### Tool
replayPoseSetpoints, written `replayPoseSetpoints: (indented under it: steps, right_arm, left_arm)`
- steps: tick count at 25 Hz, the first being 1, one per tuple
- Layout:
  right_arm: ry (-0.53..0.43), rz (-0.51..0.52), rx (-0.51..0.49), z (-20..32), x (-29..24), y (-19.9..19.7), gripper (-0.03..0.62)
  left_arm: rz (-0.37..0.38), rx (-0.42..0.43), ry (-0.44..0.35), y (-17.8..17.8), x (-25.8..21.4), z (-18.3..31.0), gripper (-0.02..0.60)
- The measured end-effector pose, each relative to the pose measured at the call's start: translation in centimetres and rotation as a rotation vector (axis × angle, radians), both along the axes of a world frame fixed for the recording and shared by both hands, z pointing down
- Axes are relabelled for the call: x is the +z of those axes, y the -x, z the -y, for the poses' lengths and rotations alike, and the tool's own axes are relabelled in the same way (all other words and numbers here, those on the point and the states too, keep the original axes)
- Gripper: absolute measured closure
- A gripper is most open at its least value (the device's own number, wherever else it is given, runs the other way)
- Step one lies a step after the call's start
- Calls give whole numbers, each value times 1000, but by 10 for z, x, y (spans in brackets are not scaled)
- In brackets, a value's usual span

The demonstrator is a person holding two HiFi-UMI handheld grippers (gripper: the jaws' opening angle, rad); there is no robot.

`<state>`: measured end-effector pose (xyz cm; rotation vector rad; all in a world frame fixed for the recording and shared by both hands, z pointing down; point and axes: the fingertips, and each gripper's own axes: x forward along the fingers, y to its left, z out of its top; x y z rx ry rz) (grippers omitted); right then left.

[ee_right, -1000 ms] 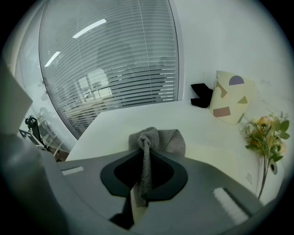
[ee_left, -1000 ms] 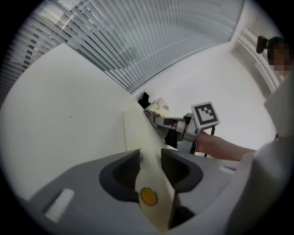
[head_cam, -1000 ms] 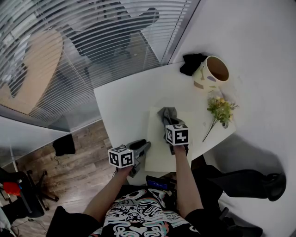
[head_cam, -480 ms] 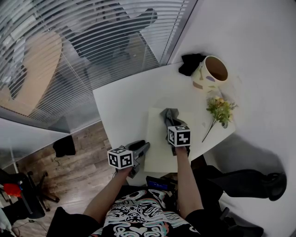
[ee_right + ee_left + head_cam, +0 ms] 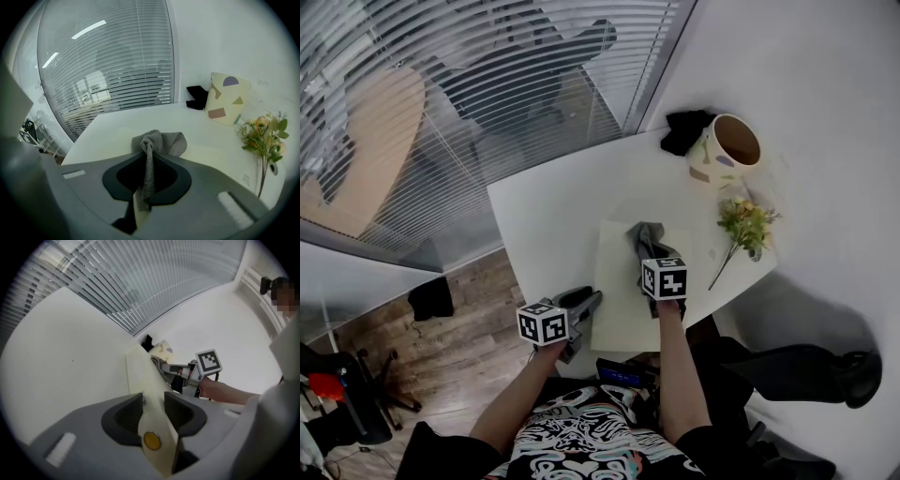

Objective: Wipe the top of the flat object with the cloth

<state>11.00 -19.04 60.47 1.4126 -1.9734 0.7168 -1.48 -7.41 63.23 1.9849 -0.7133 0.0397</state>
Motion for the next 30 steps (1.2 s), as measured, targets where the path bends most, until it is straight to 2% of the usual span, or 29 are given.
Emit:
replayPoseSetpoints:
  steps: [30]
  right_arm:
    - [6, -15, 53, -5, -3, -32, 579]
  left_arm:
    - [7, -13, -15, 1, -2, -2, 382]
